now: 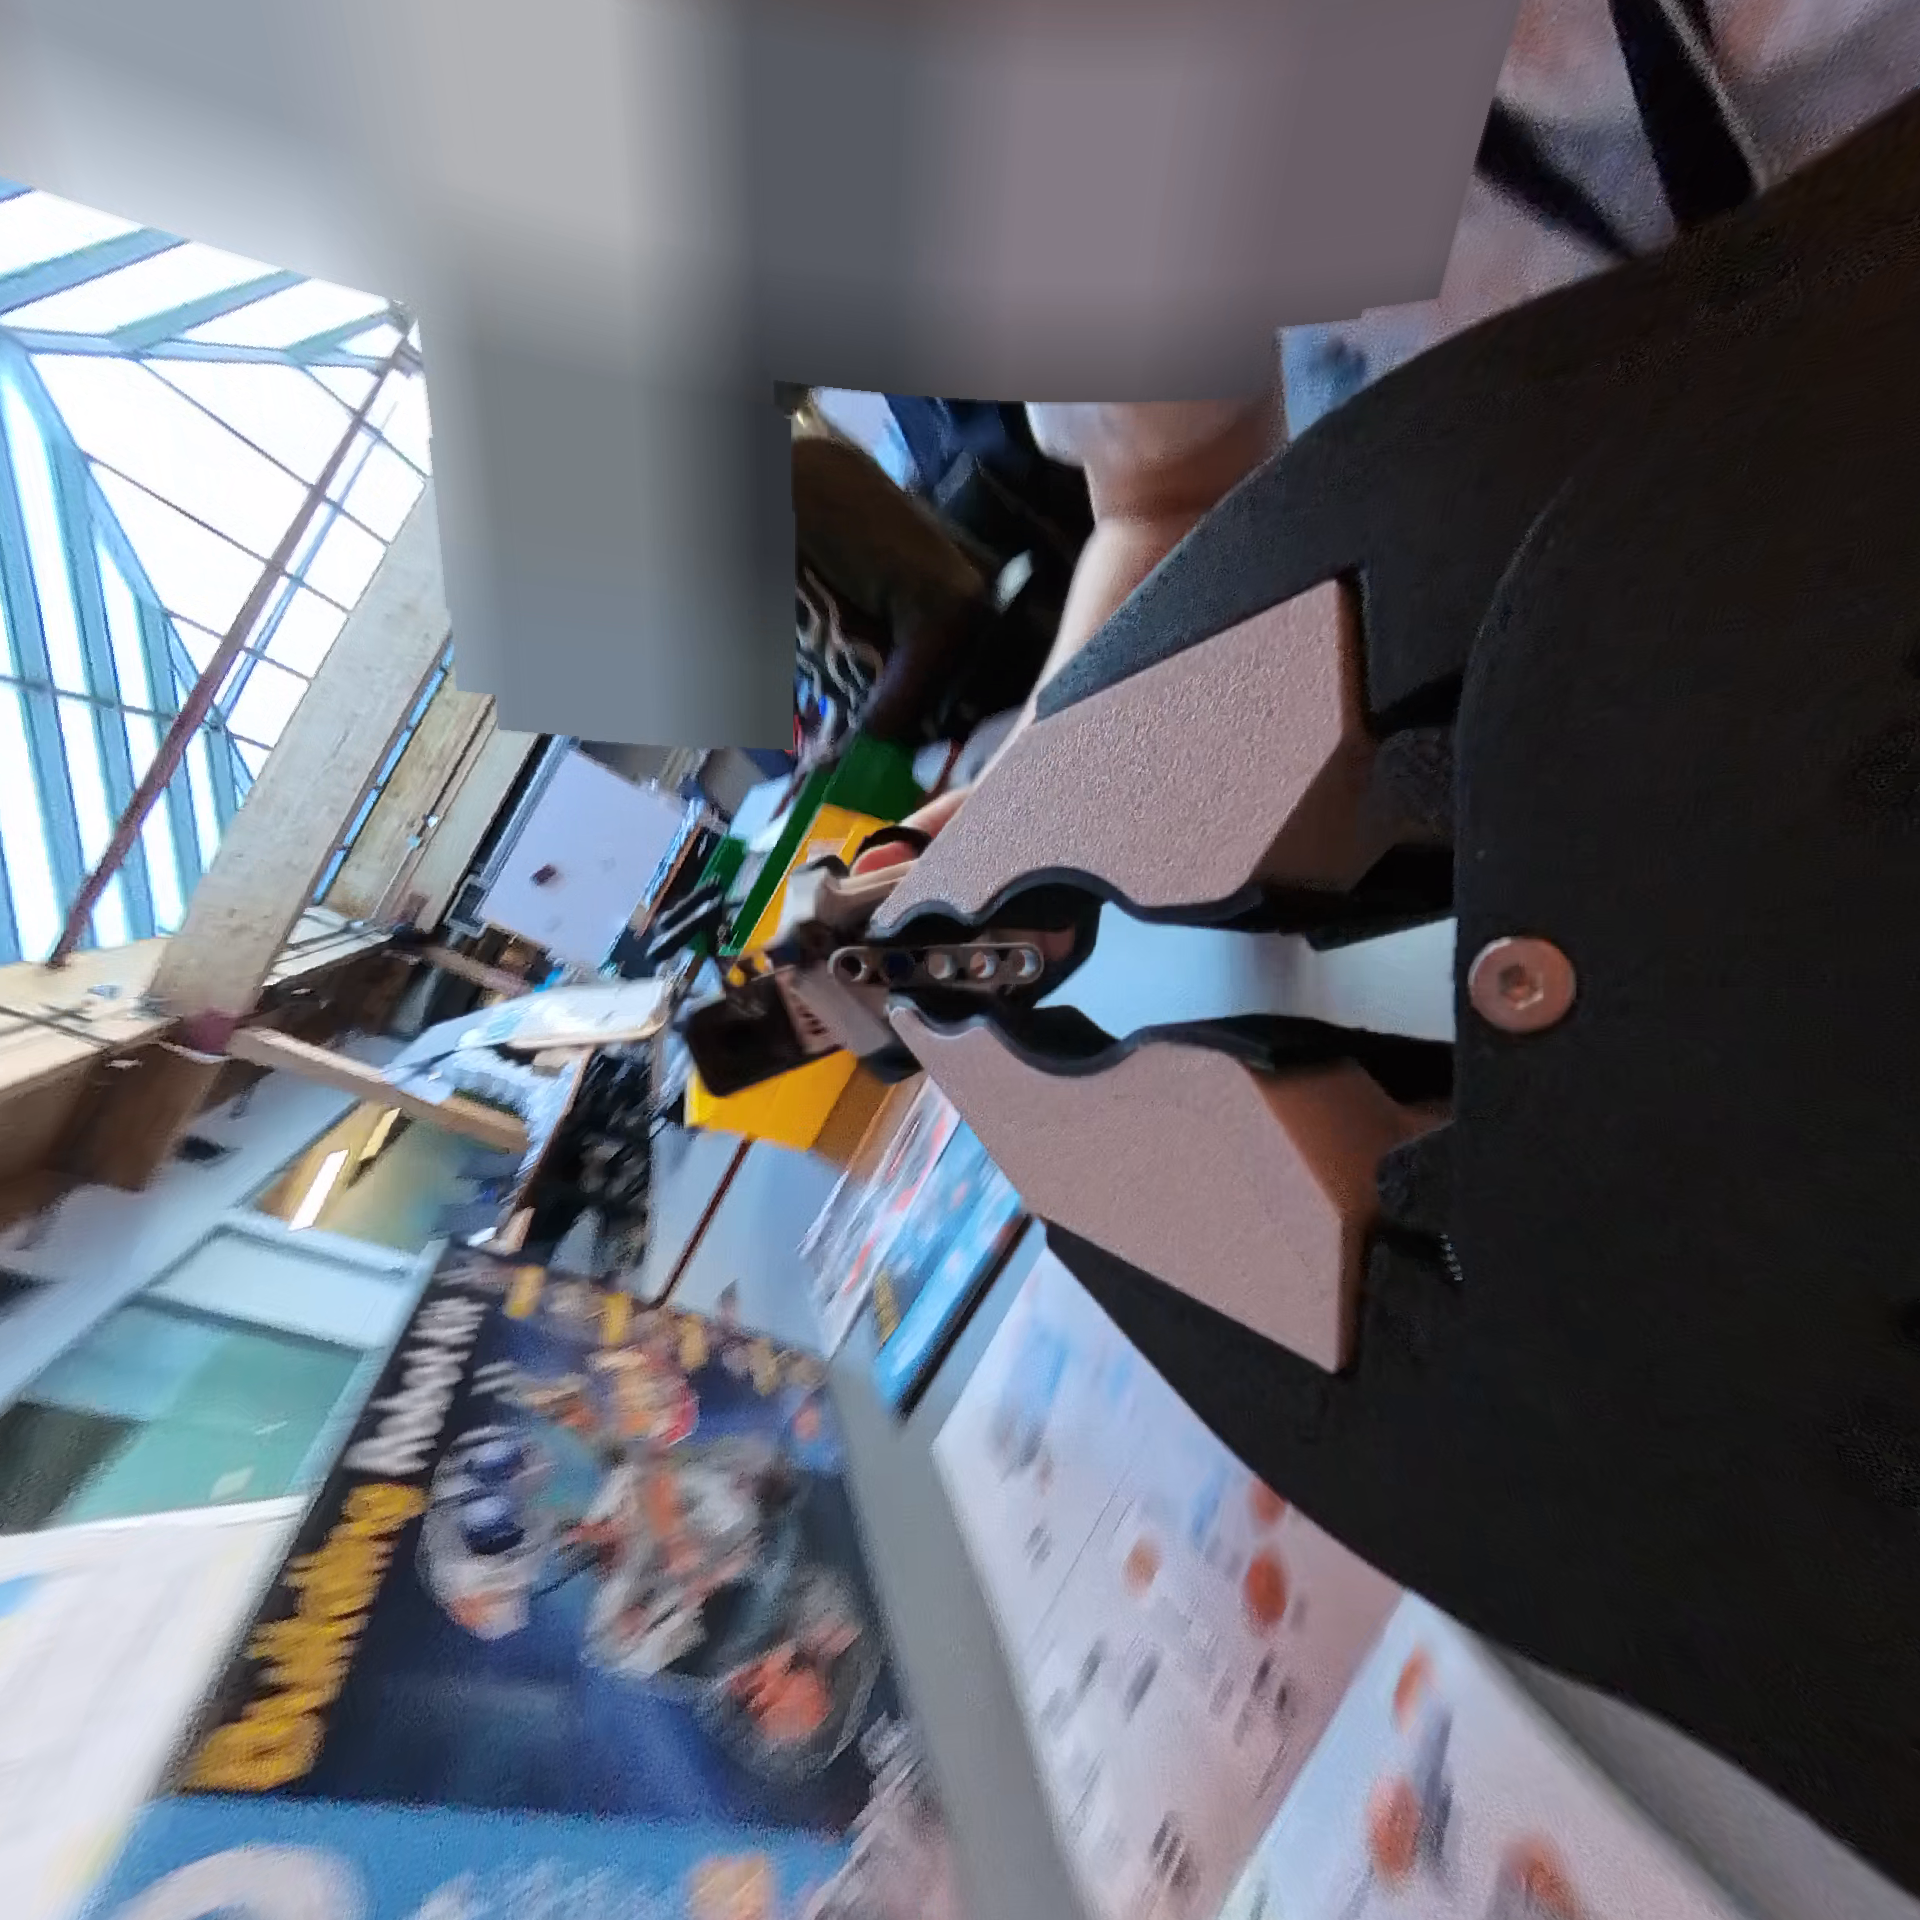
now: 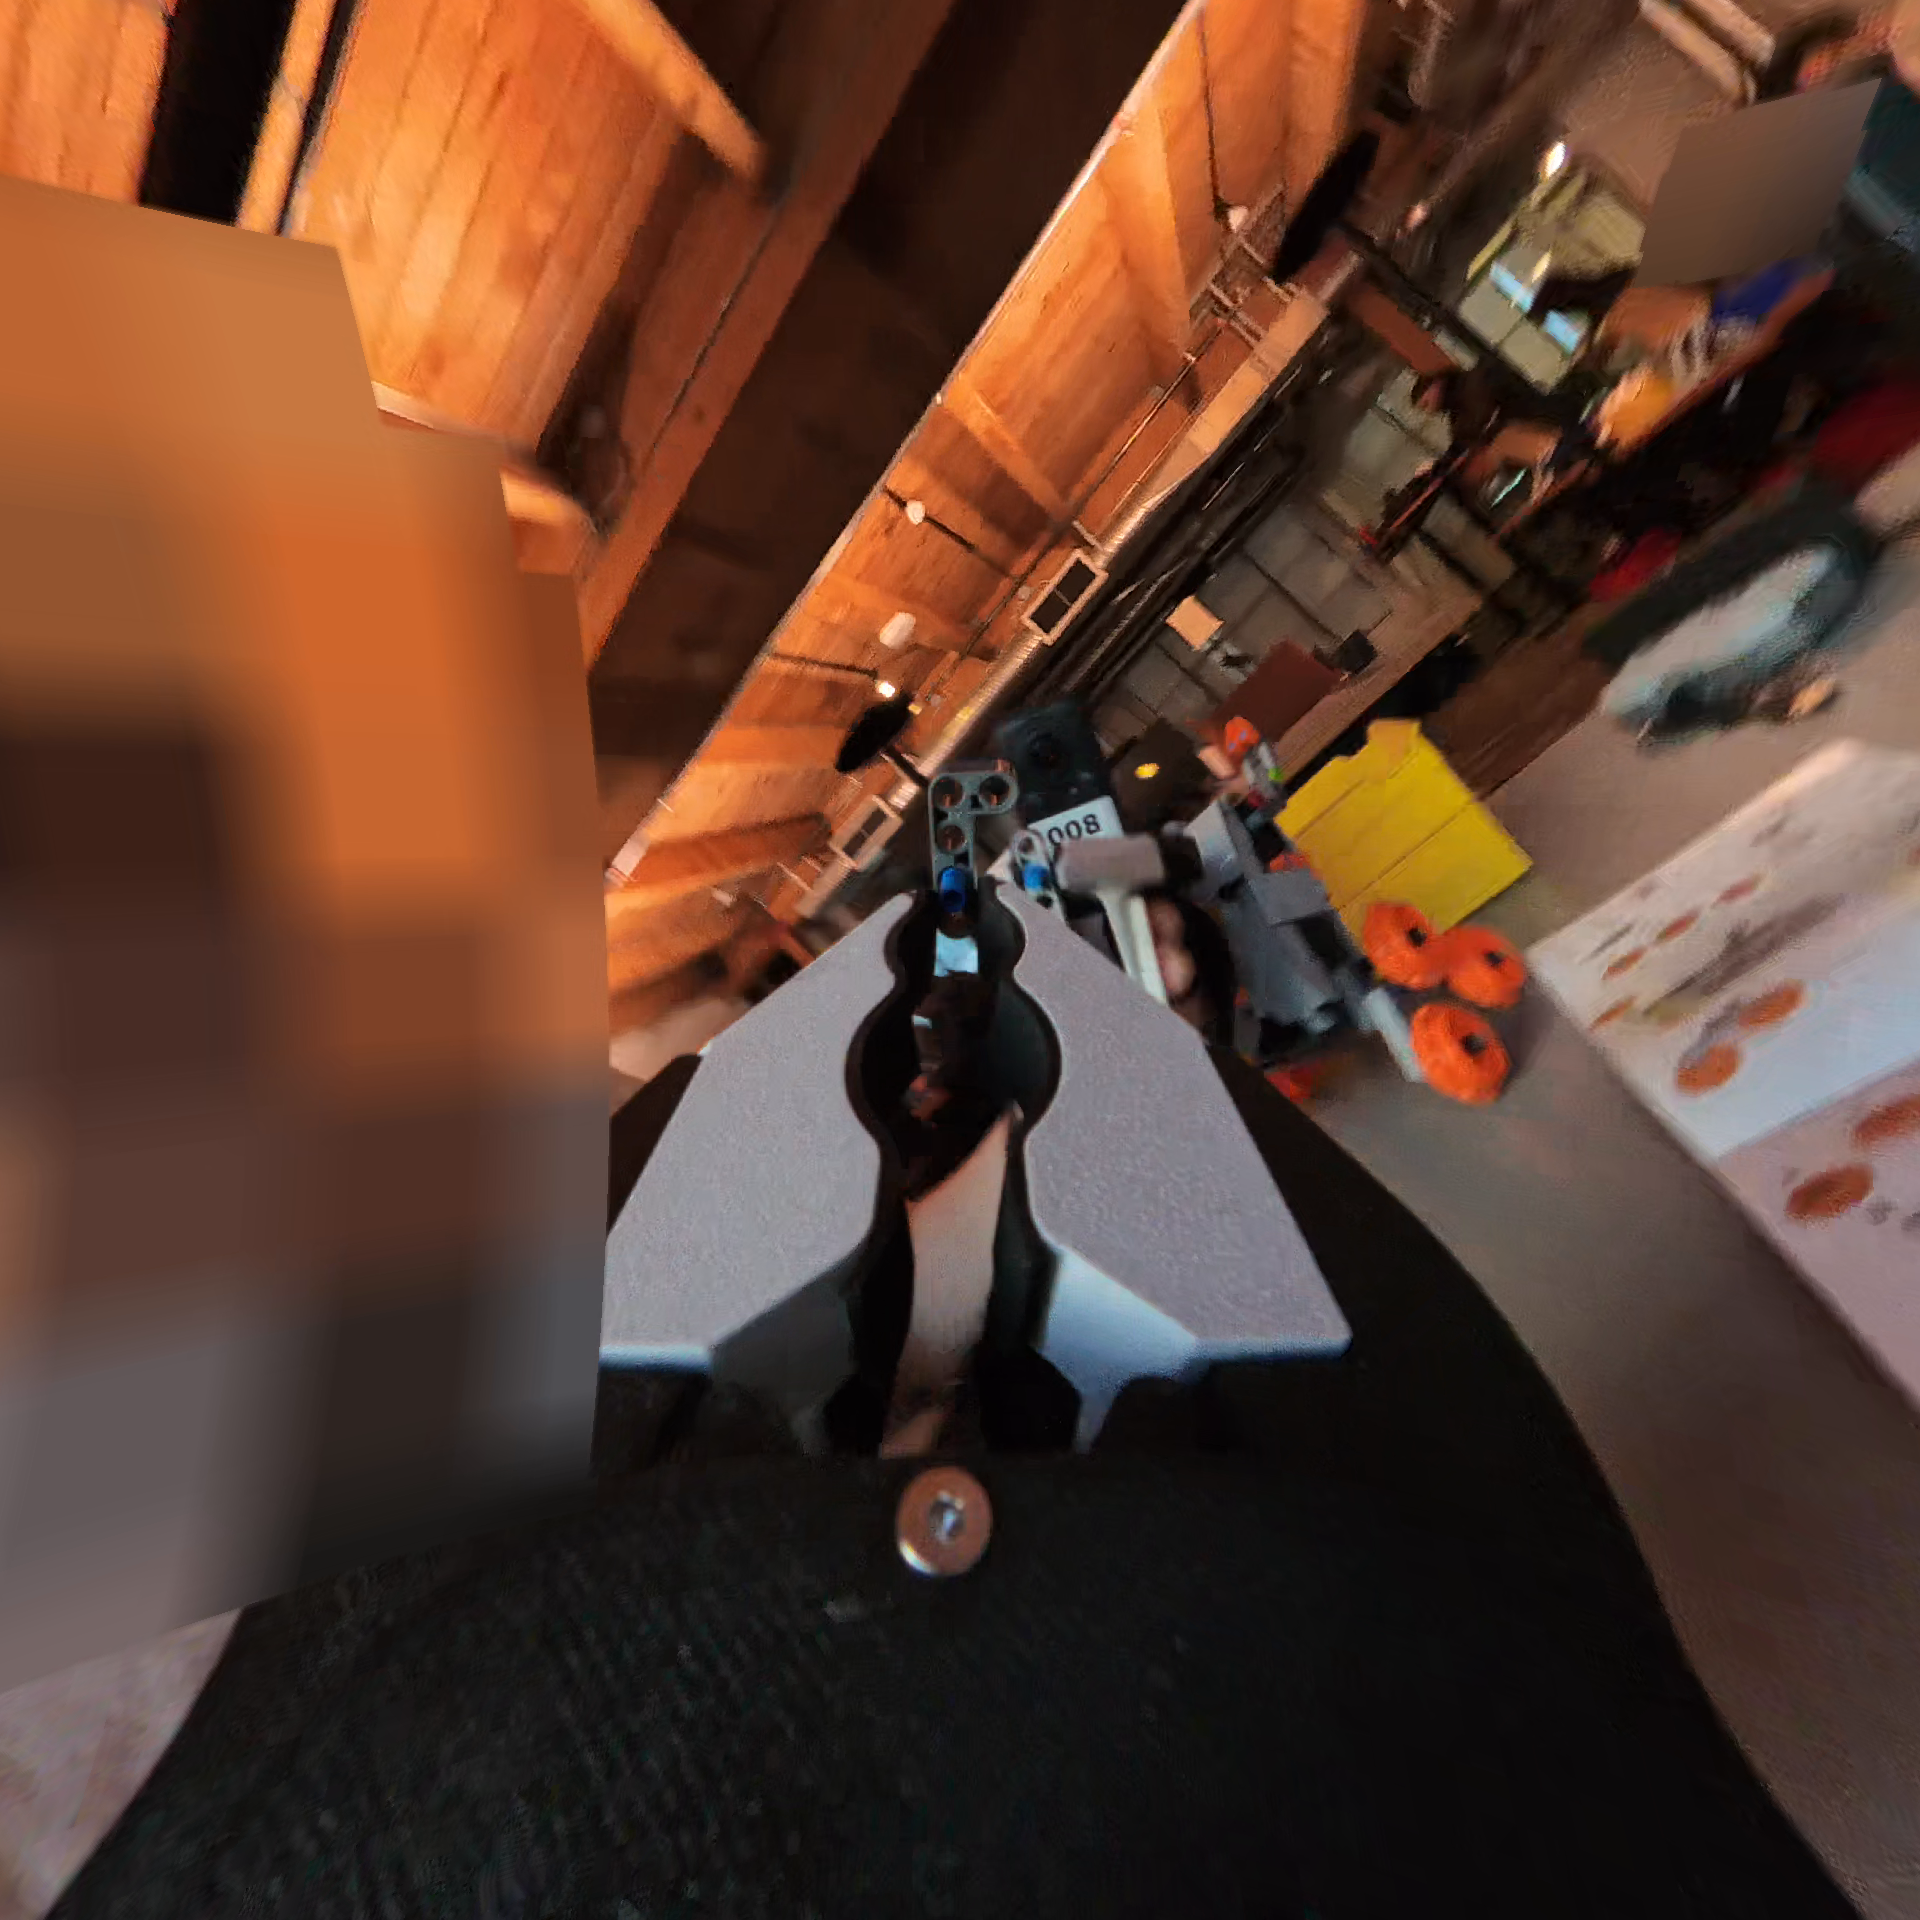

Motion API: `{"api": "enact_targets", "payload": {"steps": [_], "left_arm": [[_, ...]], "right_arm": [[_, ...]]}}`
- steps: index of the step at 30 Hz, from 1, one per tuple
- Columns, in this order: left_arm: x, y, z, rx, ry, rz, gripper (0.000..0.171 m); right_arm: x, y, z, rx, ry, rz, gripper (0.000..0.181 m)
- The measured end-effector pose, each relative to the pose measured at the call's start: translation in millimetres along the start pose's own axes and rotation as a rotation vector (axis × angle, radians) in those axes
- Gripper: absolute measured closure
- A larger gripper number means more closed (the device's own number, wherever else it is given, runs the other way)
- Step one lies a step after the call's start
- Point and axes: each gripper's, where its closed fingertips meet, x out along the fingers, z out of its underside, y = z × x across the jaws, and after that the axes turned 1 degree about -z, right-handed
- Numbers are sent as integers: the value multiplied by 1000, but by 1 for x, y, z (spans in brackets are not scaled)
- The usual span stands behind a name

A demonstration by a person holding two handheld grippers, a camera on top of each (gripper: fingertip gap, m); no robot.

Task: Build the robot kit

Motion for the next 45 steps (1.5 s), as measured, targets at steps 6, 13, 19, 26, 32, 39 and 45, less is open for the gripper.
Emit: {"api": "enact_targets", "payload": {"steps": [6,13,19,26,32,39,45], "left_arm": [[22,2,24,-163,-41,23,167],[22,2,22,-137,-26,10,167],[22,3,20,-141,-19,18,166],[21,3,19,-118,-14,4,166],[21,3,21,-102,-30,-2,166],[20,2,24,-86,-77,-15,166],[19,2,28,-85,-114,-21,166]], "right_arm": [[13,6,16,-181,-52,71,175],[17,11,25,-129,-82,68,175],[17,14,27,-129,-94,83,175],[19,15,26,-117,-71,81,175],[19,16,26,-150,-66,103,175],[18,18,28,-108,-90,103,175],[17,19,29,-65,-98,99,175]]}}
